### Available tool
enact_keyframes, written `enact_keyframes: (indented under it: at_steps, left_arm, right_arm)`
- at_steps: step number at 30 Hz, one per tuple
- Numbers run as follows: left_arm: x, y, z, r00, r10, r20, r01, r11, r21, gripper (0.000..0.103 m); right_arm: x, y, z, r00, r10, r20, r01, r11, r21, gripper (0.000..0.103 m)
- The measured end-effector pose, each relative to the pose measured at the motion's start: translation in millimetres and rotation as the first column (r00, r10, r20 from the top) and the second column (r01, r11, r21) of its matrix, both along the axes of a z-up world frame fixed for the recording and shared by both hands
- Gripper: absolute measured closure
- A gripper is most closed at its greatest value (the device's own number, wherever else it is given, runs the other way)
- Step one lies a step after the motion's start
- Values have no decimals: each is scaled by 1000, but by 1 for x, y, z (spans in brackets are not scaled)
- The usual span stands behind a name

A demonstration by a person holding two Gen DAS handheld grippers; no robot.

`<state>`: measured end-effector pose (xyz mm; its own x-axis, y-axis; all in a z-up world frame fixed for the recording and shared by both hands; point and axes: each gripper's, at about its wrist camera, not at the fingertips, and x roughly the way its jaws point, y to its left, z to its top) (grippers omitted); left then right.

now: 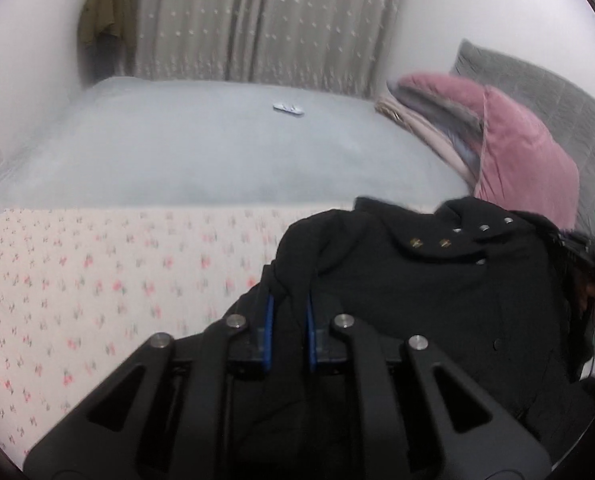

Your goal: Fold large clothes

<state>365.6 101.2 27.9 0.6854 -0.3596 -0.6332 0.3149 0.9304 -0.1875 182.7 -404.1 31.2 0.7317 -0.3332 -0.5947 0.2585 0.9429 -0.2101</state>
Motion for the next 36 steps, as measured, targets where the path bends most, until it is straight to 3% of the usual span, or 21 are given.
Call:
enact_keyframes:
  at_steps: [2, 3, 4, 5, 6, 7, 8, 10, 14, 16, 19, 21, 25, 28, 32, 36]
  left_arm:
    - [30, -2, -17, 995, 33, -97, -29, 999, 38, 72]
    - [43, -5, -32, 986, 94, -137, -79, 990, 114, 70]
    - [51, -7, -46, 976, 152, -156, -121, 974, 194, 70]
    - [57, -11, -65, 965, 189, -182, -134, 952, 277, 66]
    - [62, -13, -85, 951, 201, -234, -114, 934, 339, 64]
    - [63, -14, -102, 940, 197, -279, -87, 928, 361, 61]
    - [61, -14, -107, 940, 191, -283, -80, 929, 361, 61]
    - [50, -8, -97, 953, 177, -248, -94, 945, 312, 57]
    - [27, 9, -63, 962, 119, -245, -79, 983, 166, 25]
    - [8, 12, -48, 969, 68, -237, -36, 990, 137, 21]
    - [-24, 8, -39, 966, -18, -259, 45, 994, 100, 20]
    - [-39, 2, -39, 950, -75, -302, 92, 995, 44, 20]
    - [-75, -3, -50, 892, -224, -392, 206, 975, -89, 20]
    - [-92, -13, -50, 880, -275, -386, 253, 961, -109, 20]
    - [-98, -27, -57, 867, -308, -393, 285, 951, -117, 20]
    - [-95, -42, -70, 868, -290, -403, 275, 957, -96, 21]
  right_arm:
    - [18, -15, 3, 999, -45, 4, 45, 998, 46, 92]
    - [31, -27, -4, 997, -75, -36, 78, 992, 98, 90]
    - [41, -33, -12, 993, -99, -70, 107, 987, 122, 81]
    - [53, -41, -28, 982, -136, -134, 154, 979, 133, 65]
    - [68, -48, -57, 949, -197, -246, 222, 972, 78, 58]
    - [74, -50, -75, 926, -216, -311, 242, 969, 47, 43]
    - [80, -52, -109, 881, -216, -422, 250, 968, 24, 36]
    - [69, -50, -110, 920, -234, -314, 254, 967, 26, 34]
    - [51, -53, -88, 930, -193, -313, 243, 961, 131, 34]
    - [36, -50, -69, 946, -174, -272, 229, 956, 185, 33]
    - [8, -25, -41, 970, -110, -216, 168, 949, 267, 24]
    - [-10, 8, -27, 981, -34, -189, 92, 948, 306, 22]
    - [-44, 46, -10, 977, 65, -205, -5, 960, 278, 22]
    - [-86, 50, -3, 973, 100, -207, -43, 964, 262, 22]
    - [-138, 21, 4, 976, 70, -208, -1, 949, 315, 22]
    - [-195, -23, -14, 958, -41, -285, 153, 911, 382, 21]
